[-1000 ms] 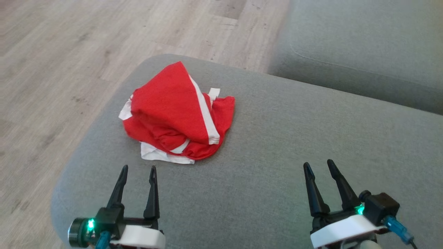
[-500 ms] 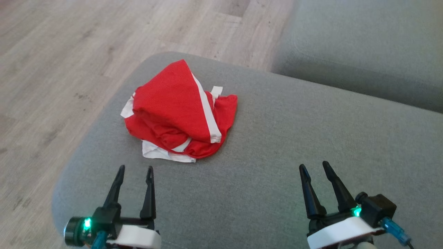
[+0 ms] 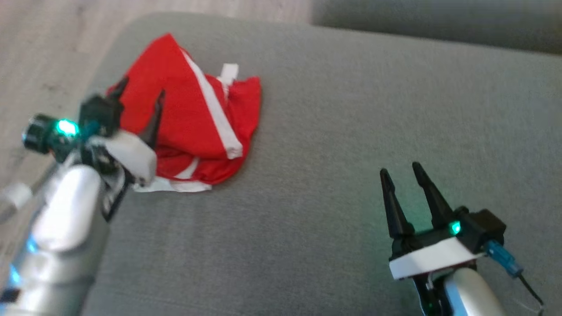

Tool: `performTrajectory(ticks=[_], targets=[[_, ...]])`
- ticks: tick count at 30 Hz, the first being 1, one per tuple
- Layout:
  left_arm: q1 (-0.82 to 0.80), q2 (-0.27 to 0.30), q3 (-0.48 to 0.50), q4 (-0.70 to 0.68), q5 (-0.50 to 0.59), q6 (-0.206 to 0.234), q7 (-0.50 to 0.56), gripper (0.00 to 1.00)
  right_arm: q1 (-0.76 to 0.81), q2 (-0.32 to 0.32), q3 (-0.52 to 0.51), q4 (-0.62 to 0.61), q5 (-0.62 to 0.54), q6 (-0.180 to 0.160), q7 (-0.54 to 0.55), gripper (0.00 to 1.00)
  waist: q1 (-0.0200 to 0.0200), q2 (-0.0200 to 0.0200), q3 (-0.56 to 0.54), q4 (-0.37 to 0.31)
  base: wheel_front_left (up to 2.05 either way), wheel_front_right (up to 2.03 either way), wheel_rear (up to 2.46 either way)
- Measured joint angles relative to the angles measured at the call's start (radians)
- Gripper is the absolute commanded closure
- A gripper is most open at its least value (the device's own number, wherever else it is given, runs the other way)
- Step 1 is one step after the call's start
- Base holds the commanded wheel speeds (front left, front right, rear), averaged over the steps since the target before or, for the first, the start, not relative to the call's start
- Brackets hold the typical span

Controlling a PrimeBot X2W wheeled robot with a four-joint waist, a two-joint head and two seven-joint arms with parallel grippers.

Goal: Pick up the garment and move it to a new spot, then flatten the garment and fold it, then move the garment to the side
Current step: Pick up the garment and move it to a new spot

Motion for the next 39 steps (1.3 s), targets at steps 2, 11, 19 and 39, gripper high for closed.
performTrajectory(ticks=[2,11,19,39], targets=[[-0.102,0.064,-0.086,0.068,-0.083,-0.002,0.106,0.0,-0.029,-0.001,0.0,0.0,-0.005,0.0,0.0,0.0,0.0,0.0,0.051,-0.038,0.0,0.0,0.0],[-0.23,0.205,-0.212,0.253,-0.267,-0.002,0.297,0.0,-0.072,-0.002,0.003,-0.001,-0.004,0.0,0.0,0.0,0.0,0.0,0.146,-0.159,0.0,0.0,0.0],[-0.266,0.223,-0.272,0.342,-0.364,-0.002,0.368,0.0,-0.078,-0.002,0.001,-0.002,-0.003,0.0,0.0,0.0,-0.0002,0.0,0.177,-0.207,0.0,0.0,0.0],[-0.35,0.21,-0.289,0.302,-0.419,0.019,-0.039,1.0,-0.083,-0.002,-0.006,0.007,0.018,0.0,0.0,0.0,-0.0003,0.0,0.069,-0.211,0.0,0.0,0.0]])
